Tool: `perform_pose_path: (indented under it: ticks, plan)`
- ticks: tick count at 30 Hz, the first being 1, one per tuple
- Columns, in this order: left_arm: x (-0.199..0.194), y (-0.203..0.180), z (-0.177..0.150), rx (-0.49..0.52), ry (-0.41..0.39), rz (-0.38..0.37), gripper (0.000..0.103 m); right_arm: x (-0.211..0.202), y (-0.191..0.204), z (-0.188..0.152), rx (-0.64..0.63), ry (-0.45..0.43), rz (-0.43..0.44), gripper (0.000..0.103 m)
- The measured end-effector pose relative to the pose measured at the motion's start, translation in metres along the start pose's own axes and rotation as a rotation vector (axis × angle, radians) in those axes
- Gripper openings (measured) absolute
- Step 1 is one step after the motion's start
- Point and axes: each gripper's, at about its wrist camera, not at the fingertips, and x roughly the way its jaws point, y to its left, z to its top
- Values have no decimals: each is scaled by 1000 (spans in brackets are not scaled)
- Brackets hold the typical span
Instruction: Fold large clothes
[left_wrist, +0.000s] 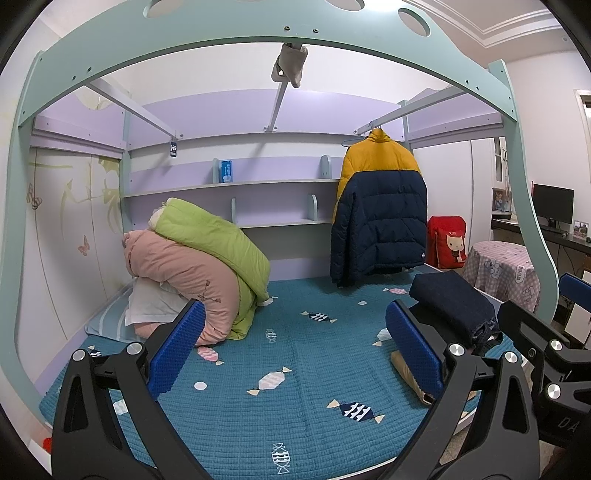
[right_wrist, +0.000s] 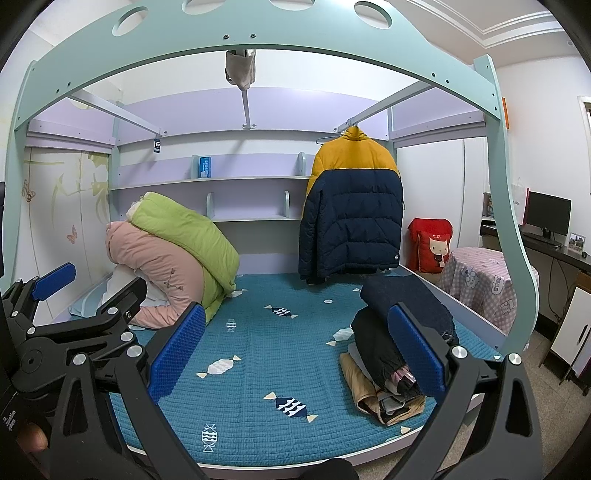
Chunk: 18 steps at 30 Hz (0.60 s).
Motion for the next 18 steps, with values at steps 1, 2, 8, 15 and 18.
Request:
perform_pose_path:
  ticks: [1,2,8,15,18]
  plan:
    - [0,0,0,0,1,-2,98,0,0,0,-2,0,0,96]
    - [0,0,0,0,1,-2,98,0,-1,0,-2,-2,-1,96]
    - [0,0,0,1,1,-2,98,0,0,0,-1,0,-1,96]
    - [1,5,0,2,2,-1,98,0,0,0,0,1,-2,96]
    - [1,4,0,1,2,-1,98,0,0,0,0,2,-2,96]
